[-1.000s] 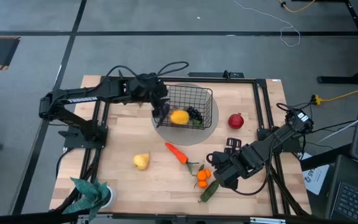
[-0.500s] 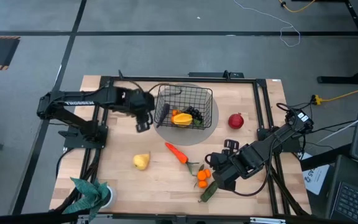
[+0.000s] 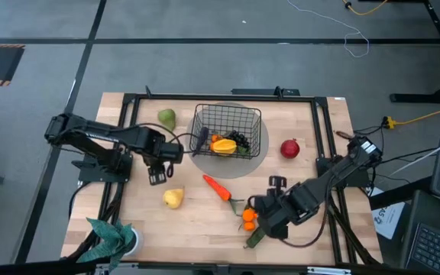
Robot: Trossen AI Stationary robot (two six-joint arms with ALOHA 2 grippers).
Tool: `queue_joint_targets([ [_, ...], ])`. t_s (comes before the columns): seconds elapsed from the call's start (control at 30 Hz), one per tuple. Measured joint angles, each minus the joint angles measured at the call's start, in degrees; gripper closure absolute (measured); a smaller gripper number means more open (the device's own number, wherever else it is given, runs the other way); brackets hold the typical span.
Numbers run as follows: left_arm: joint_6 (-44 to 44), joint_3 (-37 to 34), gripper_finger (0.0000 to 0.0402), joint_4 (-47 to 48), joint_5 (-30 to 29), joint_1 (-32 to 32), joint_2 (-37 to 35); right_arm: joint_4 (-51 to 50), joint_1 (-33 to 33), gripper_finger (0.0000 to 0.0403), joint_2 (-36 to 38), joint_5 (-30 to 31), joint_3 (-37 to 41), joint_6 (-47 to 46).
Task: Build produce basket
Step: Put the green chili pepper into the black wire basket
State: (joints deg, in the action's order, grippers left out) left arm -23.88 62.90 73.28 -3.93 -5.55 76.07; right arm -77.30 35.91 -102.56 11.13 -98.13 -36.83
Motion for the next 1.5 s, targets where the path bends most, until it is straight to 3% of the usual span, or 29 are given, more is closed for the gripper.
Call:
queue_joint_targets([
  [0.17,0.4,-1.5,0.0247,-0.6,-2.5,-0.6,0.0,0.9,2.9,0.0225,-5.3,-3.8,0.0,10.7],
  [0.43,0.4,-1.6,0.0247,-0.9,-6.5,-0.6,0.0,7.1,4.8,0.0225,-14.6,-3.5,0.0,19.1],
  [0.6,0.3,-1.6,0.0247,-2.5,-6.5,-0.6,0.0,7.4,4.8,0.0225,-17.8,-8.5,0.0,19.6],
  [1.07,0.4,-1.6,0.0247,-9.5,-6.5,-0.6,0.0,15.7,4.8,0.0225,-23.2,-8.3,0.0,22.6],
  [1.5,0.5,-1.6,0.0247,-10.0,-6.5,-0.6,0.0,18.8,4.3,0.0228,-25.5,-9.7,0.0,24.0],
])
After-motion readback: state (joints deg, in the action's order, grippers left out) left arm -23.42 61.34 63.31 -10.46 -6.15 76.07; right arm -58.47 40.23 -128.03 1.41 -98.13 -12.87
